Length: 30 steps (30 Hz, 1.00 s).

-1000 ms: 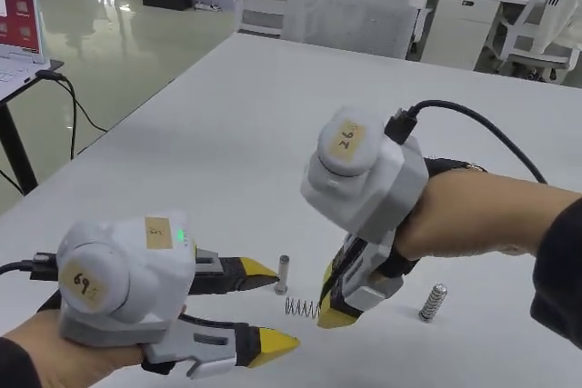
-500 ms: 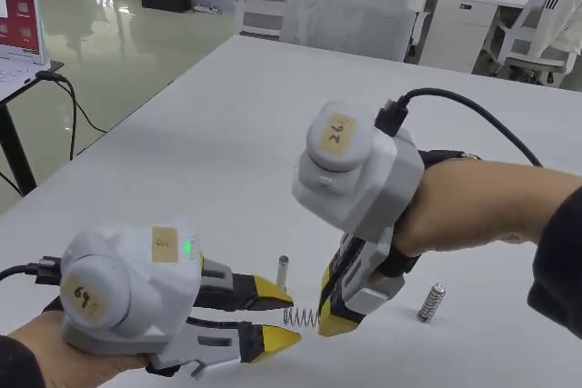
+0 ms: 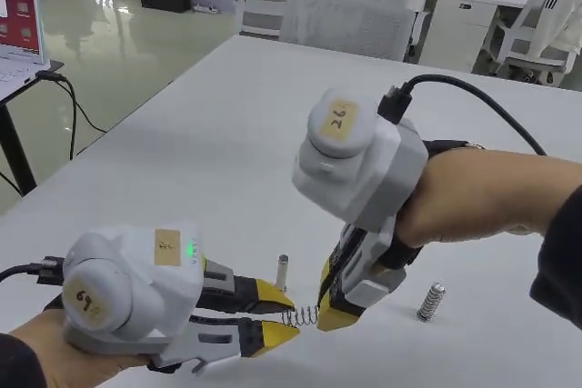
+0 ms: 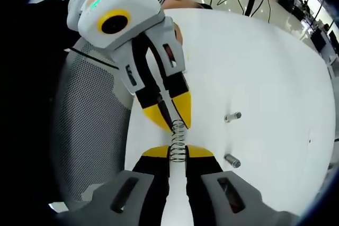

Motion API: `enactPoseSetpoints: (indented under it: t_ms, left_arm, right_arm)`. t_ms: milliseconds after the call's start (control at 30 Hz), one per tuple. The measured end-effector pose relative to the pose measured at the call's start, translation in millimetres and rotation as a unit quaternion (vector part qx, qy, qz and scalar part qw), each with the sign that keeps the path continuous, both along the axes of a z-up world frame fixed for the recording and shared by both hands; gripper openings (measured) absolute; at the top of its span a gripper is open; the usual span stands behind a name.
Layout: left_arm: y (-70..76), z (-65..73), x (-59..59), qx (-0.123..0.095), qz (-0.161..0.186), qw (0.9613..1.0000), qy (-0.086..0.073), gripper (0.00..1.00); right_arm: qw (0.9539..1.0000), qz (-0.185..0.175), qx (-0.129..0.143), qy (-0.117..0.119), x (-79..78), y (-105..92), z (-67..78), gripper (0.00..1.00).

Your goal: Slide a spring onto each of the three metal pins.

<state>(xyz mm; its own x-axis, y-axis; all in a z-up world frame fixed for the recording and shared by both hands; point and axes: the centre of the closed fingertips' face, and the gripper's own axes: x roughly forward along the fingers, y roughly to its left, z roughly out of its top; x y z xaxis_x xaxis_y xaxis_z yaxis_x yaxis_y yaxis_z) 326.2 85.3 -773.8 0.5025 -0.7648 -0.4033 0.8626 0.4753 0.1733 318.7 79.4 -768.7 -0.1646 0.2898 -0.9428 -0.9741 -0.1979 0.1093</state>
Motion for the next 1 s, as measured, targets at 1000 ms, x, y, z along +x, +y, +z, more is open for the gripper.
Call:
enactPoseSetpoints:
  t_ms: [1000]
  left_arm:
    - [3.9,6.2,6.2,-0.033,0.025,0.9989,0.023,0.02]
  right_arm:
    - [0.996,0.017,0.081,-0.034,0.7,30.2,26.7,0.17]
